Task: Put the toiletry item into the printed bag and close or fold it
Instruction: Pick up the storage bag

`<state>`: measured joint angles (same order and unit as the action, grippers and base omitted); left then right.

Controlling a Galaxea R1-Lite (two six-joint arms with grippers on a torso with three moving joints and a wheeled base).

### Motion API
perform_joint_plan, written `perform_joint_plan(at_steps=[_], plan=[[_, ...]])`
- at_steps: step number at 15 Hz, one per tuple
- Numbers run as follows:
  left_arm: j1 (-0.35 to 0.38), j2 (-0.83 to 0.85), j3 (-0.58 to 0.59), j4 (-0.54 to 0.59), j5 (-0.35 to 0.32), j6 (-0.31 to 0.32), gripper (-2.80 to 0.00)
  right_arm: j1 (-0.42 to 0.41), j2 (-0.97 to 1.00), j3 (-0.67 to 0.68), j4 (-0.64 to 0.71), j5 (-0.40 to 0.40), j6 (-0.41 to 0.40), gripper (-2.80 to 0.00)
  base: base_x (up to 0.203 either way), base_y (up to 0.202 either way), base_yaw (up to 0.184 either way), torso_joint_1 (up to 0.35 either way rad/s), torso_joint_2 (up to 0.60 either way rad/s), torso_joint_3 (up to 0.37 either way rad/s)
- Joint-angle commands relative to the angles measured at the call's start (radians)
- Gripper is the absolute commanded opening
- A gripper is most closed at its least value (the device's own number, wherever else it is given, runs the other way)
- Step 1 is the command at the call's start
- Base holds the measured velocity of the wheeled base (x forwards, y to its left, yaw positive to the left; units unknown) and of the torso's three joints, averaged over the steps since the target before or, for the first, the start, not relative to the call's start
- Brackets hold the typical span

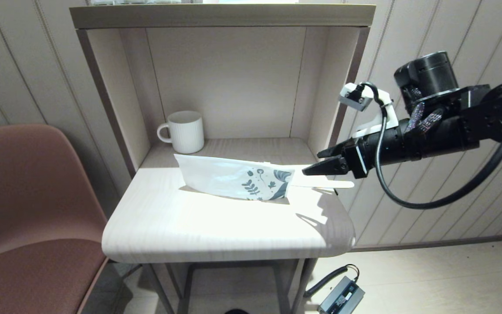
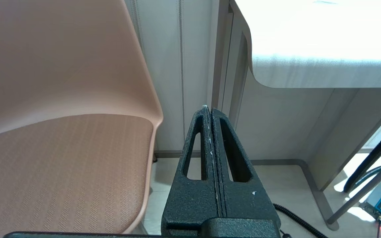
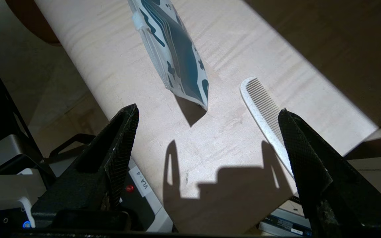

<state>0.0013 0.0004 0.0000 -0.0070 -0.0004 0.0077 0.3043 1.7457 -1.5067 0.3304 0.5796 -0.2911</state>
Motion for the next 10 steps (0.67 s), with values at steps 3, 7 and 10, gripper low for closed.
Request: perform_joint_plan(at_steps=[3, 7, 10], plan=[[0.0, 0.0, 0.0, -0.001, 0.0, 0.0, -2.8, 0.039, 0.065, 0.009, -0.054, 0.005, -0.003, 0.0, 0.0, 0.0, 0.0, 0.0, 0.0, 0.0], [0.0, 0.0, 0.0, 0.001, -0.001, 0.001, -2.8, 0.057, 0.107, -0.012, -0.069, 0.002, -0.006, 0.0, 0.0, 0.0, 0.0, 0.0, 0.0, 0.0], [0.0, 0.0, 0.0, 0.001, -0.001, 0.001, -2.8, 0.074, 0.163, -0.056, -0.076, 0.0, -0.047, 0.0, 0.0, 0.0, 0.0, 0.0, 0.0, 0.0]])
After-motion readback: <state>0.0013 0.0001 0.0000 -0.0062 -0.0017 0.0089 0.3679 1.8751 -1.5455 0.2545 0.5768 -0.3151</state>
